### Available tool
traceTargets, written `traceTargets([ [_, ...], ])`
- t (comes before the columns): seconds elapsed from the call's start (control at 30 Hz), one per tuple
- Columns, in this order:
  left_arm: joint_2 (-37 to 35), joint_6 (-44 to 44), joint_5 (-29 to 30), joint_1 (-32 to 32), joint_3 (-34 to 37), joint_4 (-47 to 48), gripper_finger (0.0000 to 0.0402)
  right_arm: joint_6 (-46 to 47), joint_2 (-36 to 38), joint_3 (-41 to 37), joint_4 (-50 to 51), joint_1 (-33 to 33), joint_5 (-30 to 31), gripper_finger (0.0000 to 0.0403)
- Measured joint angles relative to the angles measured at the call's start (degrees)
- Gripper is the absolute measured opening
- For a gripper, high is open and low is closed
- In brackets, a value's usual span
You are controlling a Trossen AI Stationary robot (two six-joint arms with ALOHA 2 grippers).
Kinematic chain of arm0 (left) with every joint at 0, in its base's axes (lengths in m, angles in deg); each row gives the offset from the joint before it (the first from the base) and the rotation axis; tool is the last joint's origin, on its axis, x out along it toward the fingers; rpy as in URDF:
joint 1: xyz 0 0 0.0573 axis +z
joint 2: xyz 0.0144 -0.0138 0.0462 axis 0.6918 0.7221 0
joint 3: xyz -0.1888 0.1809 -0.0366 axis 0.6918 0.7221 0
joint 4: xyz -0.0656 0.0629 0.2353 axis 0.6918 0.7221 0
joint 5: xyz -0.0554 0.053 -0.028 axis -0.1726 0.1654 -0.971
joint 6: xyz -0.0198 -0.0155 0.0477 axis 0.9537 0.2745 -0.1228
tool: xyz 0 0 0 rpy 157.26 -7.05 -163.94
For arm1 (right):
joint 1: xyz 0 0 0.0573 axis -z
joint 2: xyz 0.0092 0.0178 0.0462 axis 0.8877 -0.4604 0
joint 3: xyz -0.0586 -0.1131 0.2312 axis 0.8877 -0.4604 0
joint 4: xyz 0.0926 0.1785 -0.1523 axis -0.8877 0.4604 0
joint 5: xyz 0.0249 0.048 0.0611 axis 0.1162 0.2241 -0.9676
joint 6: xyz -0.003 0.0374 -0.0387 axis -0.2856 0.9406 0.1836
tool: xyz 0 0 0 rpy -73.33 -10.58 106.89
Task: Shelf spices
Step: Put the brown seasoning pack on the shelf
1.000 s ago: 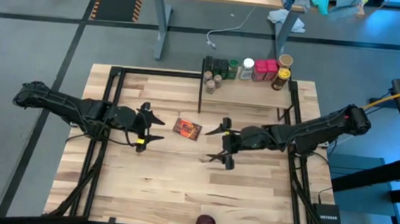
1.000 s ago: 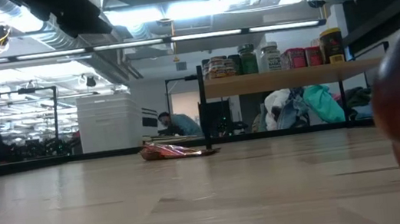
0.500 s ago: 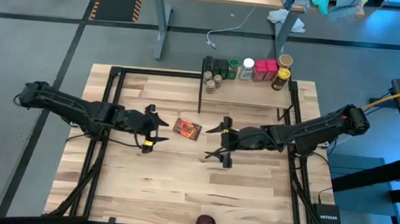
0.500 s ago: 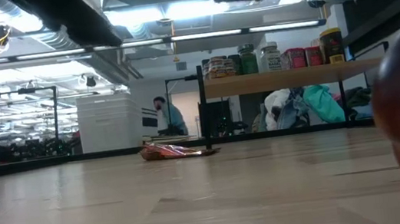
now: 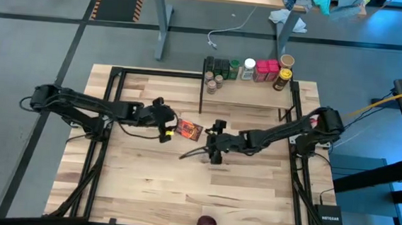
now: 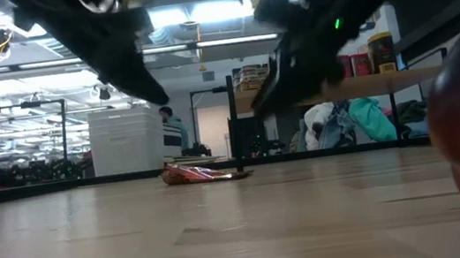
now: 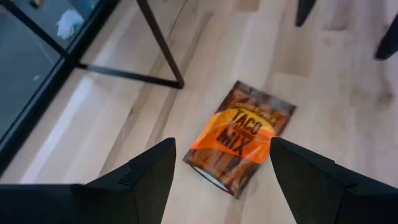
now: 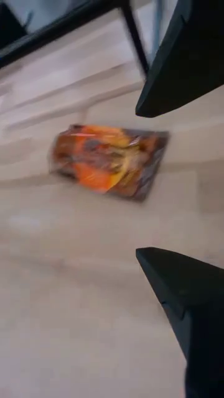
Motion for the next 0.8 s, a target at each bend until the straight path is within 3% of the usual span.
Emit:
traceTargets([
  [0.43, 14.60, -1.37, -1.56, 3.67, 0.02, -9.72, 0.0255, 1.85, -11.73, 0.02, -12.57, 1.94, 2.14, 0.0365],
  [0.7, 19.05, 1.60, -1.67, 4.19, 0.02, -9.50, 0.0255, 1.61, -12.43, 0.02, -12.99, 1.95, 3.63, 0.0365],
  [0.8, 20.07, 1.56, -4.91, 4.19, 0.02, -9.30, 0.0255, 1.61, -12.43, 0.02, -13.17, 1.95, 3.63, 0.0365],
])
